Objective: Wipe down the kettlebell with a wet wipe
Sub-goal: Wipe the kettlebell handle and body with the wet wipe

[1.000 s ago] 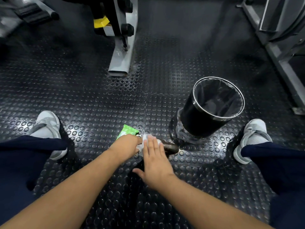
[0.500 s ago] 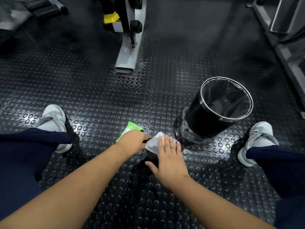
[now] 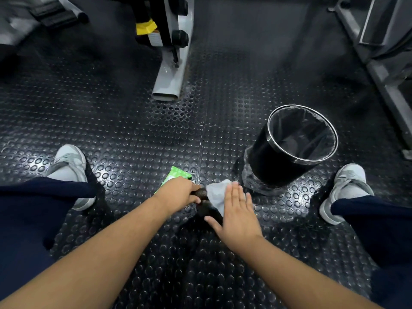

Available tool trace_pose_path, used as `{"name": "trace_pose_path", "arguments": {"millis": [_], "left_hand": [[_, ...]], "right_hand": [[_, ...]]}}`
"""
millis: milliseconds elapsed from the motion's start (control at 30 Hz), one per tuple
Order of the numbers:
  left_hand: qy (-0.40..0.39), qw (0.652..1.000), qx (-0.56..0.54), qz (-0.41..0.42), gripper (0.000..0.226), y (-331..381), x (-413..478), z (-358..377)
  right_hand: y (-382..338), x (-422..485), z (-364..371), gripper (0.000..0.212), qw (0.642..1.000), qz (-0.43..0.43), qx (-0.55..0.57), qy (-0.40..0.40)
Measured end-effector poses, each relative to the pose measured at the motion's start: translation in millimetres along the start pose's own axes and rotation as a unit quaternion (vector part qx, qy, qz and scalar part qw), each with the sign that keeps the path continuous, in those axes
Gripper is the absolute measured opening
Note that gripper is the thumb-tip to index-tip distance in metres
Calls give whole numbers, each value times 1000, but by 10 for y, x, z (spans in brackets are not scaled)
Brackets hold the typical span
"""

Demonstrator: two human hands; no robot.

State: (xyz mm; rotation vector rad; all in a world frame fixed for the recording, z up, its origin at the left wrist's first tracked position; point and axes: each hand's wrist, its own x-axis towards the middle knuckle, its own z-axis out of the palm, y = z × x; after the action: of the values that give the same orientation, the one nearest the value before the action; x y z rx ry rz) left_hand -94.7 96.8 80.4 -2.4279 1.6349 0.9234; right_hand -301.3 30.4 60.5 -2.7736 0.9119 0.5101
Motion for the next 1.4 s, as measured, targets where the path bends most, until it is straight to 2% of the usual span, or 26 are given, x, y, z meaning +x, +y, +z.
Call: {"name": "trace_pose_path", "arguments": {"millis": [67, 167, 300, 367, 433, 500, 567, 700, 800, 900, 1000, 1133, 1200, 1300, 1400], "left_hand": [[15, 1000, 11, -2, 22, -6, -7, 9], [18, 999, 27, -24, 12, -32, -8, 40], [13, 1000, -2, -9, 33, -21, -2, 29], [4, 1000, -9, -5, 49, -4, 3, 6], [-7, 1000, 3, -7, 53, 24, 19, -14], [-5, 1000, 11, -7, 46, 42, 13, -17], [7, 1000, 15, -4, 28, 21, 1, -18], [18, 999, 41, -23, 11, 18, -7, 19], [25, 999, 19, -15, 15, 1, 0, 38], [16, 1000, -20, -5, 23, -7, 11, 4], [6, 1000, -9, 0, 22, 7, 12, -4], [24, 999, 30, -12, 20, 14, 18, -6], [28, 999, 35, -23, 19, 18, 25, -1], [13, 1000, 16, -22, 23, 24, 30, -12], [6, 1000, -3, -13, 30, 18, 26, -25]], "right_hand": [[-259, 101, -26, 106, 998, -59, 9, 1], [-530, 103, -16, 103, 995, -98, -17, -14], [-176, -138, 111, 98, 993, -106, -58, -13], [32, -242, 202, 101, 996, -77, -48, -13], [77, -231, 224, 105, 999, -31, -9, 5], [-55, -122, 157, 109, 1000, -8, 18, 22], [-296, -8, 53, 109, 999, -36, 17, 2], [-569, 47, 13, 105, 996, -90, -13, -13], [-333, -57, 77, 102, 996, -84, -10, -8], [-50, -125, 149, 105, 1000, -25, 4, 4], [-101, -42, 86, 110, 999, 15, 22, 31], [-526, 129, -43, 107, 998, -69, -11, 0], [-591, 152, -22, 108, 996, -82, -26, -7], [-381, 43, 47, 104, 993, -106, -46, -1], [-55, -104, 100, 103, 995, -81, -59, 2]]}}
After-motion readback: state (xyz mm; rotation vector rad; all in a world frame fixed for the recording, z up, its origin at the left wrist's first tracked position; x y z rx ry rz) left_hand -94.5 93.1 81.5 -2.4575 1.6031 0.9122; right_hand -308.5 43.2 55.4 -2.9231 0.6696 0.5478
